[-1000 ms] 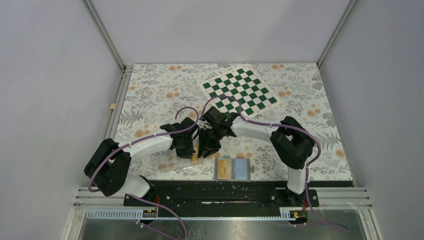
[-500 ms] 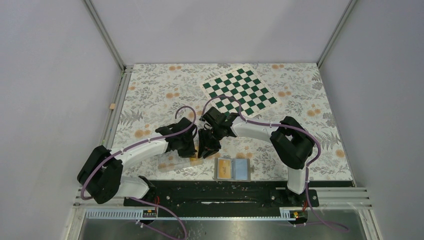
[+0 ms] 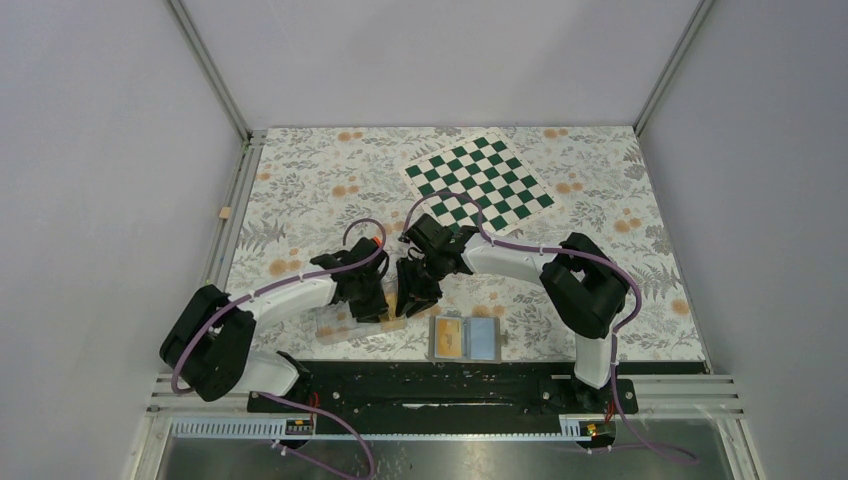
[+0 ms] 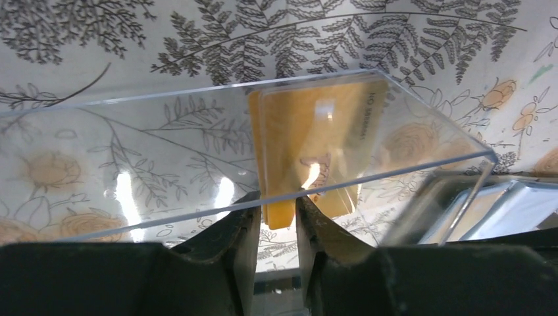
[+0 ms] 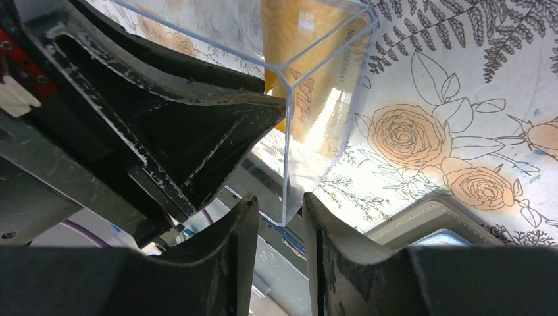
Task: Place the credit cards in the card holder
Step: Pick up the credit card from the storage box.
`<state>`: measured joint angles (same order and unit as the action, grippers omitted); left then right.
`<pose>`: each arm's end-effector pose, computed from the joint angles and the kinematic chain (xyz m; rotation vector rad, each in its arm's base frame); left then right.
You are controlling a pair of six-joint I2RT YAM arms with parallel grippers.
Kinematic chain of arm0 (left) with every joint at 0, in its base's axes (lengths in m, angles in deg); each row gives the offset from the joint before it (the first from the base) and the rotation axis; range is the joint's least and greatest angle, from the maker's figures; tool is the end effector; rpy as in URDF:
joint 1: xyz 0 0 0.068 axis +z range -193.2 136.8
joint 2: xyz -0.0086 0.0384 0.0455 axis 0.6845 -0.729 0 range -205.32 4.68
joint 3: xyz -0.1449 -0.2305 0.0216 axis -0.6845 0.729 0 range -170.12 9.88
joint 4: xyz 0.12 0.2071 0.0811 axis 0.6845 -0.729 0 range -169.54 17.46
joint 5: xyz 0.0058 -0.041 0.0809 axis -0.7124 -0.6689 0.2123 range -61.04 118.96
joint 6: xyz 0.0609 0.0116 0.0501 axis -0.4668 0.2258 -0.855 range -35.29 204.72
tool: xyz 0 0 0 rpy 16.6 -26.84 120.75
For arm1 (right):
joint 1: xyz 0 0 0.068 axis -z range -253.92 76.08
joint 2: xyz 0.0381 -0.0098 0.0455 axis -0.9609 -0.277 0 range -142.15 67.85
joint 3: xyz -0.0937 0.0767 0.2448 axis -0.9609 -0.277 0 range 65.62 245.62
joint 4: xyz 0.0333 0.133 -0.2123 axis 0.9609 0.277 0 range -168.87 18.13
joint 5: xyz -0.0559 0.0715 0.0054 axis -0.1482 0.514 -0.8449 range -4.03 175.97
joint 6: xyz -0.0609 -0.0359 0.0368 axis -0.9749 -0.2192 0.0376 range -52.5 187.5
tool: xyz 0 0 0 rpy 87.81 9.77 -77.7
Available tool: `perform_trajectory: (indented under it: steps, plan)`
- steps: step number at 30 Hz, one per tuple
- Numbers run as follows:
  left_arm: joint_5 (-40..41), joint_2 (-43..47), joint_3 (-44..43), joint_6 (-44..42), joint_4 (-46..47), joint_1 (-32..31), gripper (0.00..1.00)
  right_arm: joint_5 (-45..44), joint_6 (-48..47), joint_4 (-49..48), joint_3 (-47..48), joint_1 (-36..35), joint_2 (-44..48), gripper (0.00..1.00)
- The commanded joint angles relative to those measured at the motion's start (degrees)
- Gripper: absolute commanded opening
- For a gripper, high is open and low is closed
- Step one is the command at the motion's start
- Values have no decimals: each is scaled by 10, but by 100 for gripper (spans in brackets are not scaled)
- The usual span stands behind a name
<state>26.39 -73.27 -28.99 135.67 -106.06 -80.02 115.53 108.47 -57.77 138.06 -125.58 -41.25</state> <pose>0.1809 -0.1392 0.1339 -0.3507 2.9112 -0.3584 0.2232 0.3368 0.1576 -0.4909 2.8697 1.1360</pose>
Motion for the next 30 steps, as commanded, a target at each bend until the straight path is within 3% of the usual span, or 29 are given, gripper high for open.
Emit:
perform_trajectory:
  steps: [1, 10, 30]
  plan:
    - [-5, -32, 7, -4, 20, 0, 27, 8, -3, -6, 1, -6, 21, 38]
    - [-3, -6, 2, -12, 19, 0, 0, 10, -2, -7, 2, -5, 18, 38]
    - [-1, 34, -29, -22, 9, -17, 0, 12, -2, -7, 2, -6, 17, 38]
